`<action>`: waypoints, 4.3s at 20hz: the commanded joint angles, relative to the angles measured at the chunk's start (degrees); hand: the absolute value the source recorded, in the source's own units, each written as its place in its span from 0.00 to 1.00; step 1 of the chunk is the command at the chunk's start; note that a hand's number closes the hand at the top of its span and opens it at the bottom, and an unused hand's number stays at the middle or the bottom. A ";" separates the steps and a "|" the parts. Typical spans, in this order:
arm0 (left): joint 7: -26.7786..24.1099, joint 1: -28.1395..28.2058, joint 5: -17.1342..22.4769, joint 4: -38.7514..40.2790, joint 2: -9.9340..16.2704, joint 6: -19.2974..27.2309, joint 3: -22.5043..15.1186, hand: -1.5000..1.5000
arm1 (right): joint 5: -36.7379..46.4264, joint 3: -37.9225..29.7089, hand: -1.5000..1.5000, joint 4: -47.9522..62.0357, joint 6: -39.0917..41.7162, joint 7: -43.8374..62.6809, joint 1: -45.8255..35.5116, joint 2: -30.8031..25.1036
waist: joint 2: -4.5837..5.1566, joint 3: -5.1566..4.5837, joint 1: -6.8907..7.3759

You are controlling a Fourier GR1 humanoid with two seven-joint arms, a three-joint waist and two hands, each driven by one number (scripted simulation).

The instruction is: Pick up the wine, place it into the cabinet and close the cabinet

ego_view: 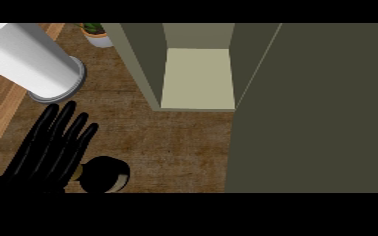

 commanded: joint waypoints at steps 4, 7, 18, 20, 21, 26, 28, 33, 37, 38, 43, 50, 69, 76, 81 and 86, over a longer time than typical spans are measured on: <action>5.69 -1.24 5.94 -14.52 2.79 0.41 8.81 0.00 | -0.35 -0.88 0.00 -5.30 -1.03 3.50 -0.65 -0.72 | 0.09 -0.04 -0.03; 6.43 -1.09 7.21 -14.20 3.23 -0.25 11.52 0.00 | 0.81 0.00 0.00 -6.42 -1.73 3.82 0.98 -0.08 | -0.01 -0.05 -0.13; 4.40 -0.89 16.71 -4.14 2.05 -7.64 24.47 0.00 | -0.49 -1.47 0.00 -6.10 -2.21 5.17 -1.63 -0.31 | 0.10 -0.14 0.03; 1.60 1.45 19.20 -1.11 1.44 -11.06 26.95 0.00 | 1.03 -0.51 0.00 -4.45 -1.73 2.36 -0.79 0.58 | 0.12 -0.16 0.25; 5.08 -0.02 17.33 -3.96 1.04 -8.82 25.42 0.00 | -0.93 -1.35 0.00 -8.37 -1.62 7.14 -1.71 -1.27 | 0.01 -0.11 -0.06; 2.60 4.25 22.17 0.11 0.96 -15.21 30.03 0.00 | -2.30 -3.01 0.00 -8.42 -1.22 5.86 -0.87 -0.92 | 0.14 -0.05 -0.21; -0.56 6.19 25.68 3.61 0.74 -19.74 31.86 0.00 | -0.77 -0.92 0.00 -9.40 -2.77 10.08 -2.92 -0.84 | 0.08 -0.18 0.18; -2.13 4.78 26.94 9.75 2.13 -22.67 34.73 0.00 | -3.75 -2.82 0.00 -12.71 -0.12 9.07 1.41 -1.72 | 0.33 0.00 -0.97; -9.57 9.14 22.89 15.11 -1.78 -28.52 33.54 0.00 | -3.87 -3.78 0.00 -11.69 -0.82 12.68 -3.88 -1.72 | 0.39 -0.03 -0.74; -11.93 11.79 24.99 17.03 -1.03 -32.00 36.57 0.00 | 0.45 -0.18 0.00 -10.87 -0.62 8.01 0.32 0.47 | 0.33 -0.03 -0.68; -14.81 9.67 20.42 18.69 -3.18 -31.43 34.89 0.00 | -0.19 -2.85 0.00 -8.54 -1.92 11.94 -6.05 0.44 | 0.45 -0.02 -0.59; -22.67 9.03 17.25 31.80 -2.47 -37.37 36.24 0.00 | -2.12 -3.66 0.00 -10.07 -1.24 15.14 -7.87 -0.09 | 0.48 -0.05 -0.72; -30.99 7.81 13.18 41.08 -2.10 -42.08 34.64 0.00 | -2.47 -4.73 0.00 -10.20 2.08 12.87 -4.57 2.31 | 0.44 0.01 -0.79; -38.46 8.16 9.55 47.02 -2.07 -43.22 33.16 0.00 | 1.15 -2.12 0.00 -11.03 1.00 14.48 -5.22 3.51 | 0.44 -0.01 -0.70; -40.12 6.09 8.12 52.02 -1.71 -43.65 32.72 0.00 | 2.07 -0.43 0.00 -9.29 1.82 11.68 -4.56 5.02 | 0.45 -0.01 -0.73; -42.43 4.79 6.10 55.32 -2.16 -43.15 30.98 0.00 | 5.08 1.48 0.00 -10.30 -1.23 18.38 -9.66 5.12 | 0.44 -0.03 -0.64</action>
